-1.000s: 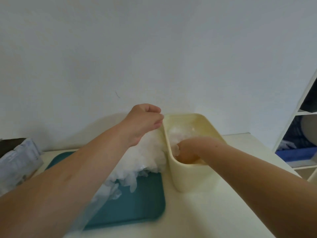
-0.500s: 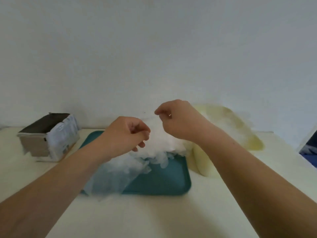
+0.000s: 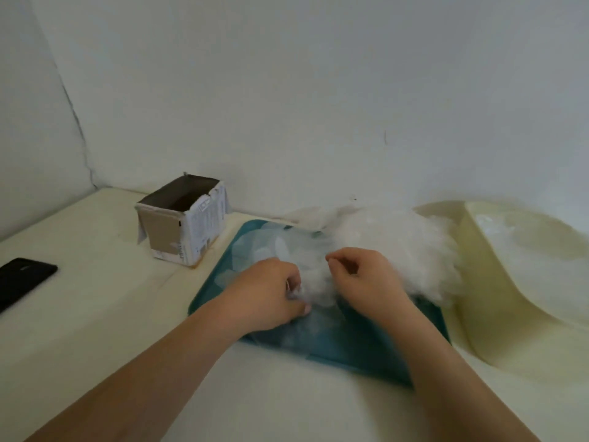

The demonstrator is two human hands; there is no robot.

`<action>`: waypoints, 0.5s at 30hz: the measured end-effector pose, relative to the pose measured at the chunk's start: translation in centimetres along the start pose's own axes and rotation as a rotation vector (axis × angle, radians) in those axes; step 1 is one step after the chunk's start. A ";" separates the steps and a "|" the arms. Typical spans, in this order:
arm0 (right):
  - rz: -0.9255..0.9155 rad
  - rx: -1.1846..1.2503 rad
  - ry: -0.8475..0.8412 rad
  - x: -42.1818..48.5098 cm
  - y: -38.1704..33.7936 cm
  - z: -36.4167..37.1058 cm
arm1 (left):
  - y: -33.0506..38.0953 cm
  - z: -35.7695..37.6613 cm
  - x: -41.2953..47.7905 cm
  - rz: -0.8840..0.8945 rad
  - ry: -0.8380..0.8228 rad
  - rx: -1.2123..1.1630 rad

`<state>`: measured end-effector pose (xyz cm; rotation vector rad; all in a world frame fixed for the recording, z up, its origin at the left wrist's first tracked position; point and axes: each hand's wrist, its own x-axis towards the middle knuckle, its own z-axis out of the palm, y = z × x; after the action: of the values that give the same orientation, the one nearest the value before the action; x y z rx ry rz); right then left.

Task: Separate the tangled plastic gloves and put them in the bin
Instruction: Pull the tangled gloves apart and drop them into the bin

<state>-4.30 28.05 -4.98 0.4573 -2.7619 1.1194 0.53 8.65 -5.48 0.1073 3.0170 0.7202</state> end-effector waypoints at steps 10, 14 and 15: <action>0.008 0.265 0.182 -0.8 -0.7 -0.2 | -0.6 -3.0 -0.4 0.119 0.201 -0.082; 0.014 0.509 0.050 -1.4 -2.4 -1.9 | -0.8 -4.2 -0.7 -0.011 0.367 -0.442; 0.001 0.557 -0.025 -1.5 -2.7 -2.1 | -0.7 -4.3 -0.7 -0.071 0.370 -0.599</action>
<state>-2.02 28.01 -2.03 0.5219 -2.4321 1.8933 0.99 6.07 -1.89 -0.1687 2.9322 1.7577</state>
